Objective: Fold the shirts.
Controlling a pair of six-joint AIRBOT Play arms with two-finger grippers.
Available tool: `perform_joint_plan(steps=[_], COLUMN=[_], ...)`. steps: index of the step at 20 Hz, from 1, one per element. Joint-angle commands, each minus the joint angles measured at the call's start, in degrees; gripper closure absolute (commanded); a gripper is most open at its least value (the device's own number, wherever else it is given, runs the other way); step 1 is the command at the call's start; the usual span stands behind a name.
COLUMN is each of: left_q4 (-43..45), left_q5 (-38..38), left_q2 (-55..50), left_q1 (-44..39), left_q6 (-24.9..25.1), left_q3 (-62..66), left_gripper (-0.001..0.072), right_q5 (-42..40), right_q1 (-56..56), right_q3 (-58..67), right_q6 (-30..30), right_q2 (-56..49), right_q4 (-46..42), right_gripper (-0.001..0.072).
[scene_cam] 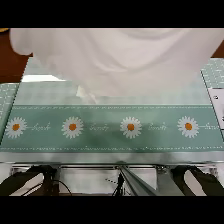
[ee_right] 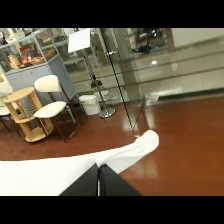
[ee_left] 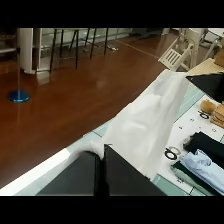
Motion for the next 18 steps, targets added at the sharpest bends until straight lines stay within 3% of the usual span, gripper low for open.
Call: perform_joint_plan(steps=[1,6,12,15,18], left_q4=[4.9,16.3,18.7,20.2,20.2], left_q5=[-3.7,-9.9,-17.1,-19.1,-19.1], left_q2=[5.6,13.5,14.7,13.0,8.0], left_q1=[0.1,0.1,0.1,0.0,0.0], left_q6=[-5.4,-11.2,-15.6,-15.5,-11.6], left_q3=[2.9,2.9,1.3,-7.3,-16.1], left_gripper=[0.0682,0.0682,0.0682,0.0682,0.0681], right_q5=[11.0,20.0,32.7,40.2,44.7], right_q1=[0.0,0.0,0.0,0.0,1.1], right_q3=[10.6,18.5,18.5,18.5,18.5], right_q6=[4.7,8.7,10.7,10.4,9.1], right_q2=[0.8,3.6,3.5,-1.3,-10.1], right_q4=[-7.5,-19.6,-23.8,-26.4,-26.8], right_gripper=[0.0679,0.0679,0.0679,0.0679,0.0679])
